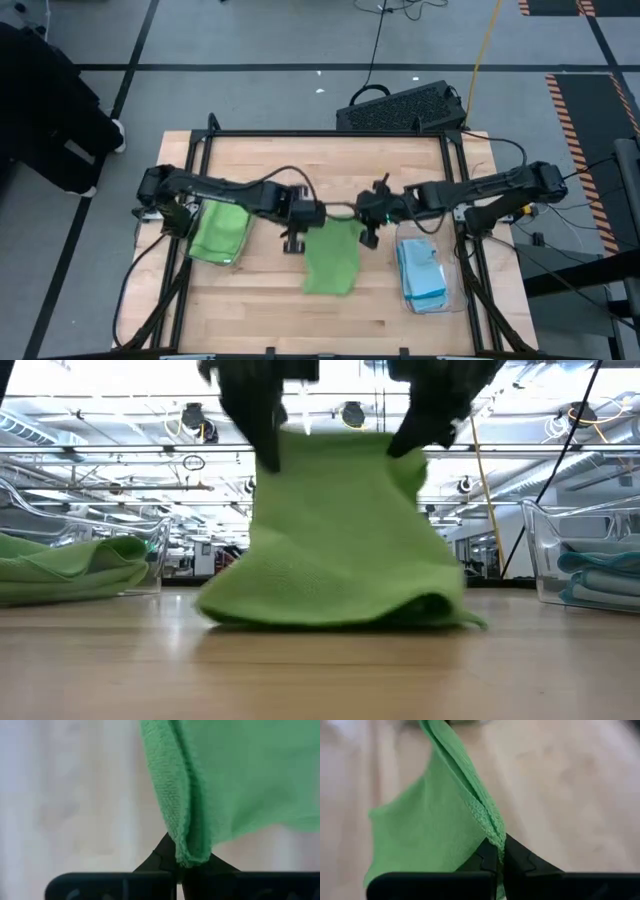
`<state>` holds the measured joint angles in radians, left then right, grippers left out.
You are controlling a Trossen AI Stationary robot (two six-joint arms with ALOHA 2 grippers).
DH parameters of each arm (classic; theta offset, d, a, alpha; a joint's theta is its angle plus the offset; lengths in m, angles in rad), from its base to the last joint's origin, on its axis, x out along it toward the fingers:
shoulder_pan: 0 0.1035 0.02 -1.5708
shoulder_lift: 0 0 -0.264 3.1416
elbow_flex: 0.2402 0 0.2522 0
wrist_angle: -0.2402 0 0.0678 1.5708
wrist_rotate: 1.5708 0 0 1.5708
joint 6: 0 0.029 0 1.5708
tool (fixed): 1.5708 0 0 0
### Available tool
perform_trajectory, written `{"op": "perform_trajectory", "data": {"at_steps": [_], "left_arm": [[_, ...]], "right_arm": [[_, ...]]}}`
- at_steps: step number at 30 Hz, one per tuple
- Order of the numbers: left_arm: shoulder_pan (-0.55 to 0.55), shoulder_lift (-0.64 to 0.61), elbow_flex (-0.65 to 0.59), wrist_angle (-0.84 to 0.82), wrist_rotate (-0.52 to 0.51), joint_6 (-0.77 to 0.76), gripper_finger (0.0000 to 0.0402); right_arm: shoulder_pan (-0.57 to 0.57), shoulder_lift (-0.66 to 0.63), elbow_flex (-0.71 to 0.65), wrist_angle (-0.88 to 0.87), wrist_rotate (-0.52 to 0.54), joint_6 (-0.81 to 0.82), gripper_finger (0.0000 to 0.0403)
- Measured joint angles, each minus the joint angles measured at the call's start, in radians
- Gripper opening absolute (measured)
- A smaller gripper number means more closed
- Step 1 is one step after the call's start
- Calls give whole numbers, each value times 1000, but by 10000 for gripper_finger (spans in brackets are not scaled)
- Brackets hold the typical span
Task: Sort microfiber towel by color & place in baskets
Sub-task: Fold the green microfiber towel
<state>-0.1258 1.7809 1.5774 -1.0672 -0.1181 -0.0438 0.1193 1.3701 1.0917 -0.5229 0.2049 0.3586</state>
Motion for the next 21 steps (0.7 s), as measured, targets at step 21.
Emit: {"op": "perform_trajectory", "data": {"at_steps": [21], "left_arm": [[253,-3,-240,300,-107,246,10]], "right_arm": [[-204,24,-306,453,-172,3,0]]}}
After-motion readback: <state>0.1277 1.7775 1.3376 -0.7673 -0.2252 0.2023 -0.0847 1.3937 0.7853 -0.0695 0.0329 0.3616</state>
